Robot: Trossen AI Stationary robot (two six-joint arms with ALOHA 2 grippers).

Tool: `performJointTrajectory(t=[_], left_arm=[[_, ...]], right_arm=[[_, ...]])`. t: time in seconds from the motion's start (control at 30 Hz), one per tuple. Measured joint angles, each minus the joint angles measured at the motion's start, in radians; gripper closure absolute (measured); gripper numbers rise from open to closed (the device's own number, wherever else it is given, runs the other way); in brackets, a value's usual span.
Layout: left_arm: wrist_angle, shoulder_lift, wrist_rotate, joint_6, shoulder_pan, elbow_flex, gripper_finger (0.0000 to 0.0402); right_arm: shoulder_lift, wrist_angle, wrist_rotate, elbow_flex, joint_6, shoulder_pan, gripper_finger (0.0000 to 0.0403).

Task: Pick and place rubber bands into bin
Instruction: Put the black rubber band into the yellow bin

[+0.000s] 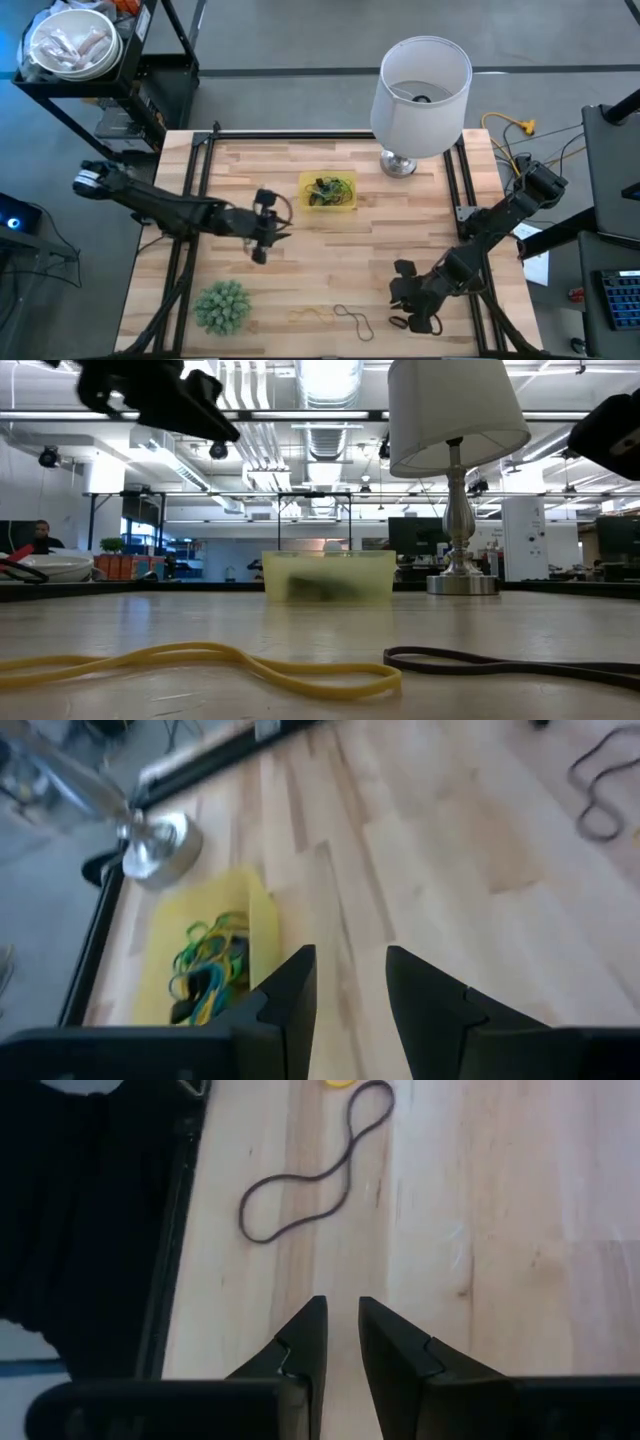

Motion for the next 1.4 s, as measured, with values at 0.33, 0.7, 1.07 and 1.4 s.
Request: performJointTrajectory(t=[0.33,0.7,1.07,1.4], left_arm=[[0.112,-0.174,-0.021,0.013,-0.057,-0.13,0.0295],[0.139,-0.159,-0.023,0.008,-0.069,-0.141,0.0295],[0.151,-0.159,-0.024,0.01,-0.069,-0.146,0.0295],[0.156,-0.159,-0.024,0.009,-0.069,-0.153,0.0295]], right_arm=[[0.115,-0.005,-0.038,0.001,0.112,0.023,0.0346],[0.224,0.016,-0.105,0.036,0.149,0.049,0.0346],[0.224,0.022,-0.098,0.039,0.191,0.051,0.0346],[0.206,-0.04,-0.095,0.039,0.201,0.05,0.0346]])
